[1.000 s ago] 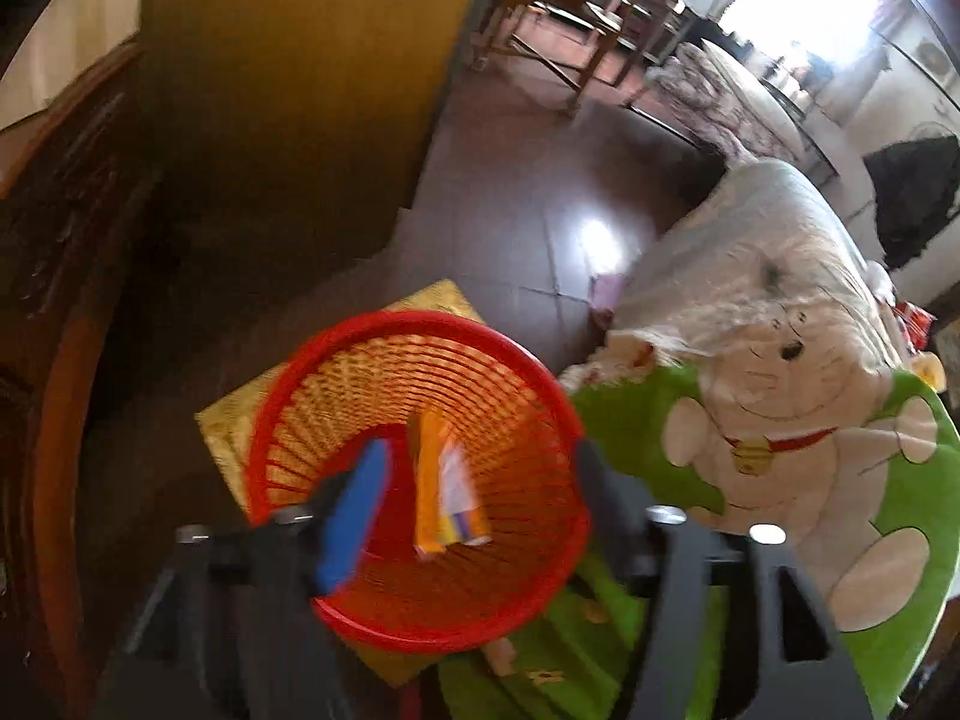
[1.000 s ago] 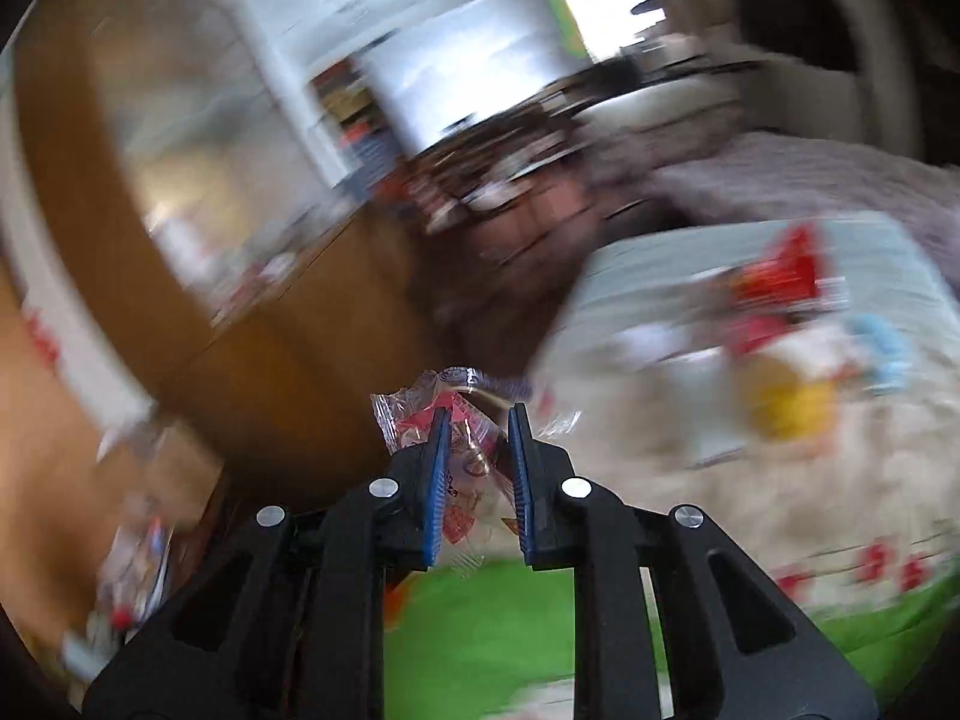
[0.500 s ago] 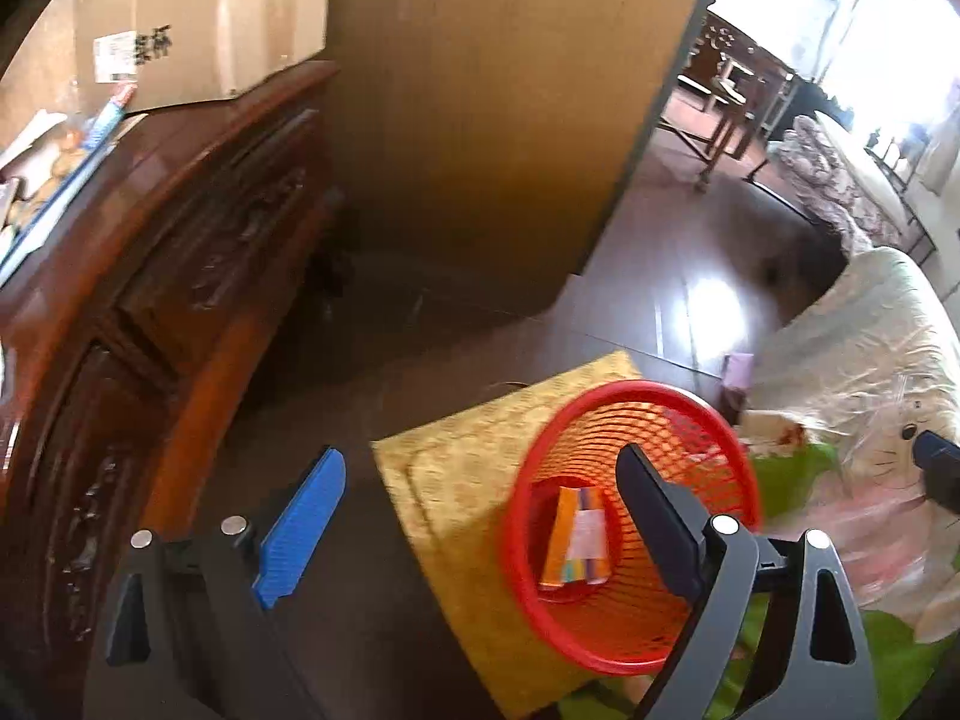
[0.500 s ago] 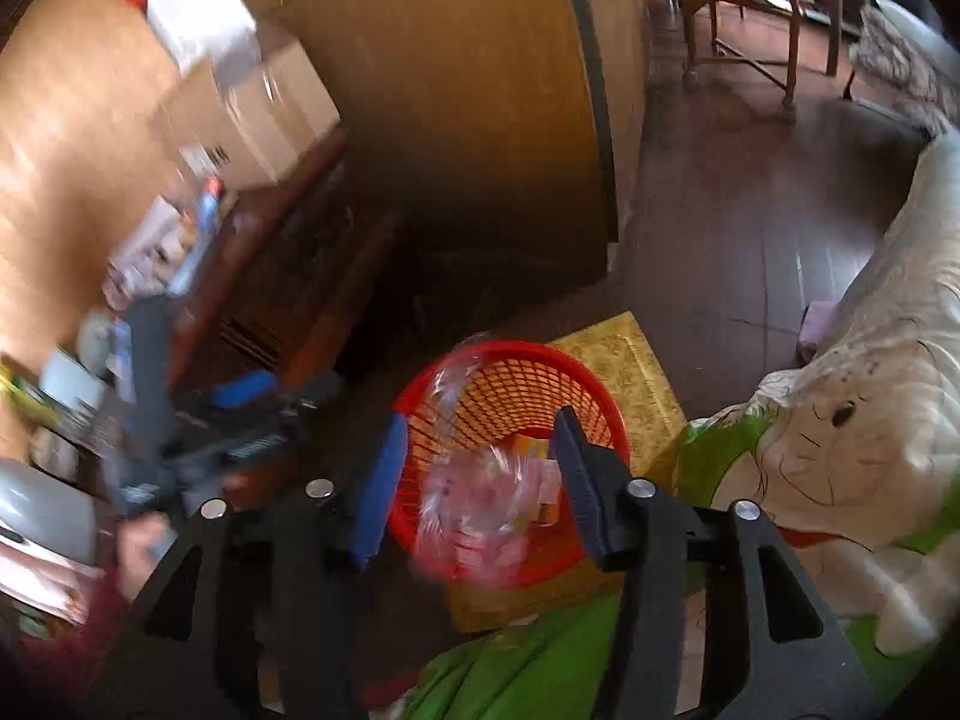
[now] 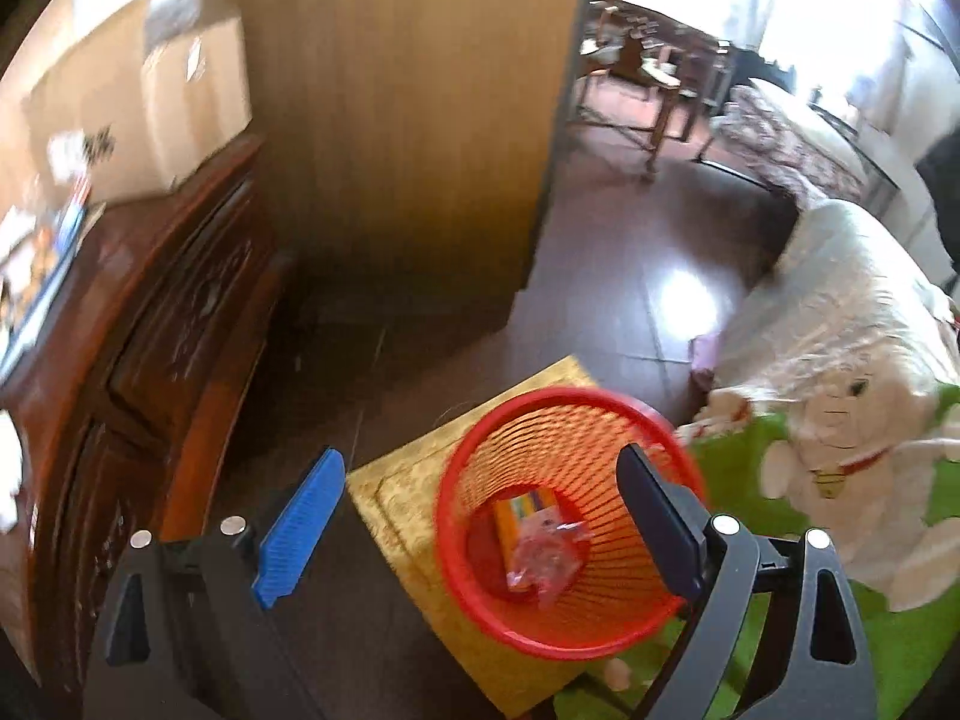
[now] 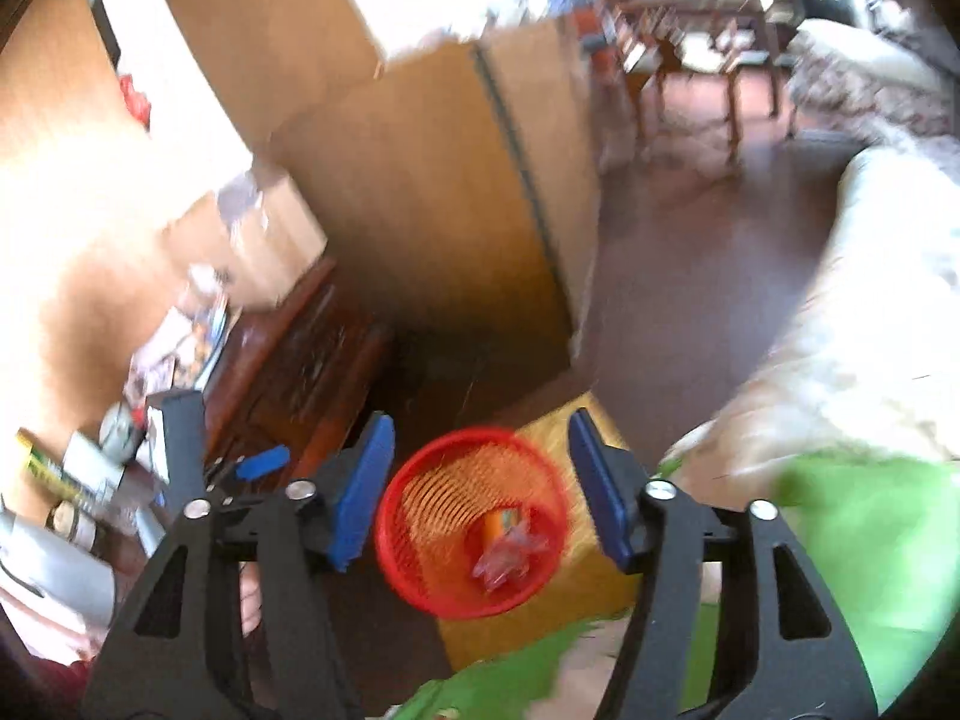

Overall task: Collect trash
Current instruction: 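Open the right tool to drop the clear plastic bag into the red basket, then move both tools back over the trash on the bed, then grasp the white-and-blue medicine box with the left tool while the right tool grasps the white paper cup, then carry both items to the red basket and open the left tool over it, then open the right tool to drop the white paper cup into the red basket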

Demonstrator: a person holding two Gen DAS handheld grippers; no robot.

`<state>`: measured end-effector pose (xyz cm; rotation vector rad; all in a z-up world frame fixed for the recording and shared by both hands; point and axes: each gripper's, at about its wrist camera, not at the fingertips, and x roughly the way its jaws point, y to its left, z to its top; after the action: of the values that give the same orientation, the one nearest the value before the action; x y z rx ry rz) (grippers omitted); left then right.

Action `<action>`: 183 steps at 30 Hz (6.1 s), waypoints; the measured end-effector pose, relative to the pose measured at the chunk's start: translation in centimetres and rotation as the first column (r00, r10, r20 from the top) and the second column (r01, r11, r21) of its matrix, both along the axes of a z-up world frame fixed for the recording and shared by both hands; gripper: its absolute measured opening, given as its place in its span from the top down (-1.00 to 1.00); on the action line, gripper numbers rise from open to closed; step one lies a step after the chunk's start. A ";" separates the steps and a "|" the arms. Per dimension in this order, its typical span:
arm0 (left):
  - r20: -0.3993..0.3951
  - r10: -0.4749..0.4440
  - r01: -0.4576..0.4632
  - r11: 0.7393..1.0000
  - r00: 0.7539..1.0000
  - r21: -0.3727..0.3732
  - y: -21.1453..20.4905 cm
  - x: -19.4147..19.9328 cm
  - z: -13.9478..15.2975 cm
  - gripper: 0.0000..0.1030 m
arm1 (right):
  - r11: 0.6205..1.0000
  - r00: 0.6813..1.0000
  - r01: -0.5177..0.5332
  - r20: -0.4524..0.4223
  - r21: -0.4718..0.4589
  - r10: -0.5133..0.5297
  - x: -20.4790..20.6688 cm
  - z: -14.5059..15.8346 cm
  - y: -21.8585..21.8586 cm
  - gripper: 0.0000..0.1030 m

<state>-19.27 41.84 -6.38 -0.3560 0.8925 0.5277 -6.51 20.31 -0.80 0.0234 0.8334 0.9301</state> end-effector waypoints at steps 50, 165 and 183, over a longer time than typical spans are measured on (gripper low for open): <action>-0.099 -0.596 0.602 0.798 0.797 0.038 -39.4 36.0 1.1 -0.21 | 0.493 0.552 0.834 -0.357 0.249 -0.753 8.9 -5.3 -42.2 -0.55; 0.071 -0.003 0.003 1.000 0.997 0.000 0.7 -1.5 -0.4 -0.81 | 0.970 0.975 -0.024 -0.208 0.241 0.076 -1.1 0.6 -3.7 0.78; 0.025 0.061 -0.062 0.997 0.998 0.048 3.2 -3.5 -2.1 -0.81 | 0.980 0.941 -0.132 -0.292 0.149 0.171 -0.5 -3.4 4.7 0.40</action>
<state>-22.74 45.08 -8.43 -0.3453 0.8462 0.6001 -6.97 25.06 -4.18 0.2211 1.0705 1.1433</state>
